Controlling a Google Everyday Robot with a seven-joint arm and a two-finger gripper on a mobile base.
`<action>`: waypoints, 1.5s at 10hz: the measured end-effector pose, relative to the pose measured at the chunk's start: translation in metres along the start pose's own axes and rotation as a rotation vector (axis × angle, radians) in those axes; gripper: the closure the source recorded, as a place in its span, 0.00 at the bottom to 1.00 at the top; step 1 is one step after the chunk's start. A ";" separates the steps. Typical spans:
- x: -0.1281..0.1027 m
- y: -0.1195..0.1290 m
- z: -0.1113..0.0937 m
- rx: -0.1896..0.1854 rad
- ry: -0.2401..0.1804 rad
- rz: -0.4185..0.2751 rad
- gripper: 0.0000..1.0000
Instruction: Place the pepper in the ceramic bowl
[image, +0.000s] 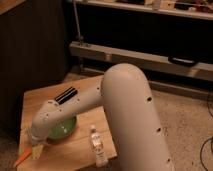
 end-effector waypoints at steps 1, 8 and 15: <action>-0.001 0.000 0.007 -0.012 0.002 -0.009 0.20; -0.001 0.005 0.032 -0.063 0.039 -0.016 0.31; 0.006 0.007 0.031 -0.080 0.019 0.012 0.98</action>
